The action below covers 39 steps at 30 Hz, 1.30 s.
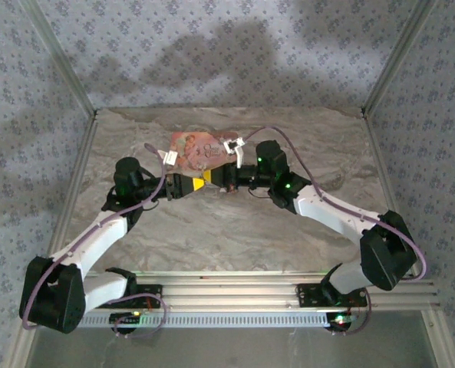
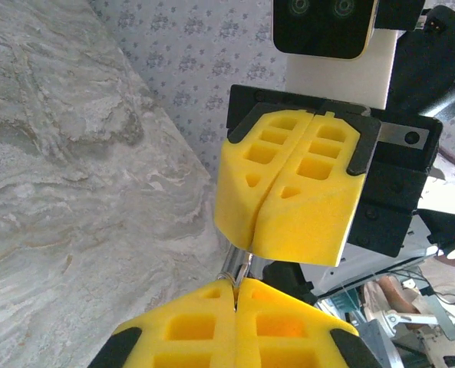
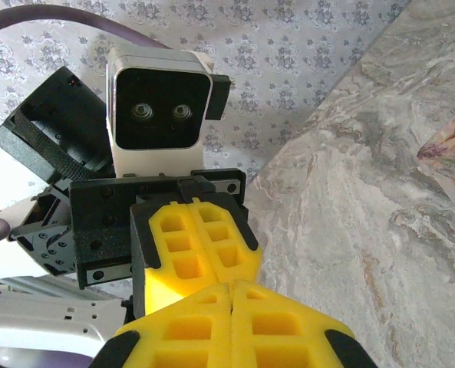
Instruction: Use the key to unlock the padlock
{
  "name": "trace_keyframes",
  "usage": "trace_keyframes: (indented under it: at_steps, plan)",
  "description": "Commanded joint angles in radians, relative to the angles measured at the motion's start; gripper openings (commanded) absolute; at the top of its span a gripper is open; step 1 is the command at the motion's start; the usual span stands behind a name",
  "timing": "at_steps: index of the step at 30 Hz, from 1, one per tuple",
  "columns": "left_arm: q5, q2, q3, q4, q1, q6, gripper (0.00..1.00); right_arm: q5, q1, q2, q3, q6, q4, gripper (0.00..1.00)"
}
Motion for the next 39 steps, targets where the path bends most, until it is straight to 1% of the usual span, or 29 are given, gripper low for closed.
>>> trace_keyframes:
  at_steps: [1, 2, 3, 6, 8, 10, 15, 18, 20, 22, 23, 26, 27, 29, 35, 39]
  plan:
    - [-0.040, -0.056, 0.003, 0.007, 0.009, 0.014, 0.00, 0.003, 0.036, 0.022, 0.019, 0.028, 0.002, 0.10]
    - [-0.048, -0.071, 0.007, -0.060, 0.017, 0.057, 0.00, 0.009, 0.033, 0.025, 0.021, 0.024, -0.008, 0.18]
    - [-0.065, -0.083, 0.006, -0.124, 0.033, 0.100, 0.00, 0.014, 0.024, 0.028, 0.031, 0.018, -0.030, 0.24]
    - [-0.064, -0.088, -0.021, -0.143, 0.092, 0.109, 0.00, 0.009, -0.011, 0.044, 0.101, -0.006, -0.134, 0.41]
    - [-0.082, -0.092, -0.024, -0.200, 0.118, 0.149, 0.00, 0.056, -0.026, 0.053, 0.146, -0.016, -0.219, 0.47]
    - [-0.111, -0.092, -0.015, -0.268, 0.139, 0.192, 0.00, 0.108, -0.037, 0.074, 0.184, -0.071, -0.304, 0.47]
    - [-0.177, -0.069, 0.050, -0.450, 0.202, 0.306, 0.00, 0.284, -0.067, 0.143, 0.290, -0.078, -0.530, 0.48]
    - [-0.255, -0.027, 0.104, -0.563, 0.248, 0.381, 0.00, 0.398, -0.096, 0.202, 0.332, -0.031, -0.630, 0.50]
    - [-0.306, 0.014, 0.147, -0.634, 0.270, 0.439, 0.00, 0.442, -0.117, 0.247, 0.353, 0.002, -0.653, 0.50]
    - [-0.408, 0.063, 0.216, -0.738, 0.282, 0.518, 0.00, 0.470, -0.132, 0.301, 0.395, 0.005, -0.678, 0.51]
    - [-0.448, 0.087, 0.241, -0.765, 0.287, 0.540, 0.00, 0.476, -0.136, 0.329, 0.422, 0.002, -0.689, 0.51]
    - [-0.551, 0.166, 0.308, -0.794, 0.308, 0.554, 0.00, 0.507, -0.136, 0.415, 0.523, -0.016, -0.758, 0.53]
    - [-0.578, 0.198, 0.331, -0.795, 0.312, 0.554, 0.00, 0.521, -0.137, 0.439, 0.557, -0.047, -0.782, 0.54]
    - [-0.621, 0.259, 0.376, -0.796, 0.314, 0.564, 0.00, 0.547, -0.137, 0.478, 0.604, -0.062, -0.833, 0.55]
    - [-0.643, 0.477, 0.519, -0.789, 0.315, 0.612, 0.00, 0.649, -0.137, 0.527, 0.629, -0.100, -0.874, 0.58]
    - [-0.646, 0.592, 0.593, -0.767, 0.314, 0.610, 0.00, 0.636, -0.150, 0.570, 0.635, -0.124, -0.869, 0.60]
